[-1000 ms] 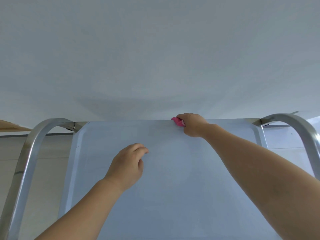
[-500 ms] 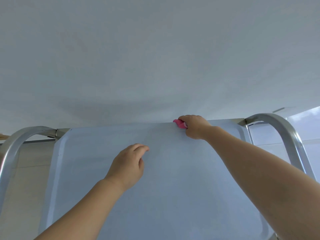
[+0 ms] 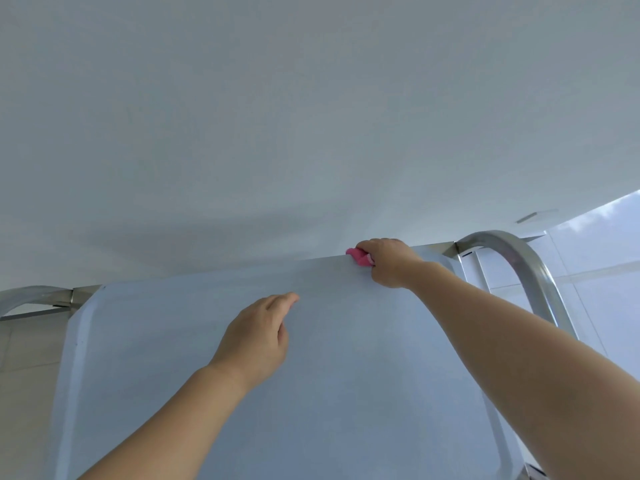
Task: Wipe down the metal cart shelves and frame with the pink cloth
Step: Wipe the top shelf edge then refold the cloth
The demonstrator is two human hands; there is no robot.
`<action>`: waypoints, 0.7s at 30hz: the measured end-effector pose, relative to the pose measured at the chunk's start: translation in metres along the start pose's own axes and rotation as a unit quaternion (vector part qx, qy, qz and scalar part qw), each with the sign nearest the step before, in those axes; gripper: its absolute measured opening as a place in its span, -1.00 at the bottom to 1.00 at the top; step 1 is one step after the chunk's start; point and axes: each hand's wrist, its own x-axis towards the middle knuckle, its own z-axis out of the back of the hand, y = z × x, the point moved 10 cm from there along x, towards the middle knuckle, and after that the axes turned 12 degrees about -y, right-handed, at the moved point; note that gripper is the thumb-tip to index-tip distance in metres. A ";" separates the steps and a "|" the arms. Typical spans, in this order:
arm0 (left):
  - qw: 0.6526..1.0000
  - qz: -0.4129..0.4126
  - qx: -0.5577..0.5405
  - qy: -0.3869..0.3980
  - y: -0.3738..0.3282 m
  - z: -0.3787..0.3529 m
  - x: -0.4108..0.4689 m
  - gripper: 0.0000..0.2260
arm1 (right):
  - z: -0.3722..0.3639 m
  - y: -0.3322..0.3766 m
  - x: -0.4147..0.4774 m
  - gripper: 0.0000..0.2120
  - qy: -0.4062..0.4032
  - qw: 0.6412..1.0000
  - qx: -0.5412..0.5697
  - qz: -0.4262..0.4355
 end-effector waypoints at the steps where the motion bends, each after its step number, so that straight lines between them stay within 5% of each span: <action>1: 1.000 -0.001 0.000 0.002 -0.002 -0.002 0.001 -0.58 | 0.001 -0.003 -0.001 -0.67 0.001 1.000 -0.002 -0.003; 21: 0.999 -0.025 -0.009 0.041 -0.053 -0.030 0.026 -0.57 | 0.031 -0.098 -0.028 -0.68 -0.003 0.985 -0.092 -0.148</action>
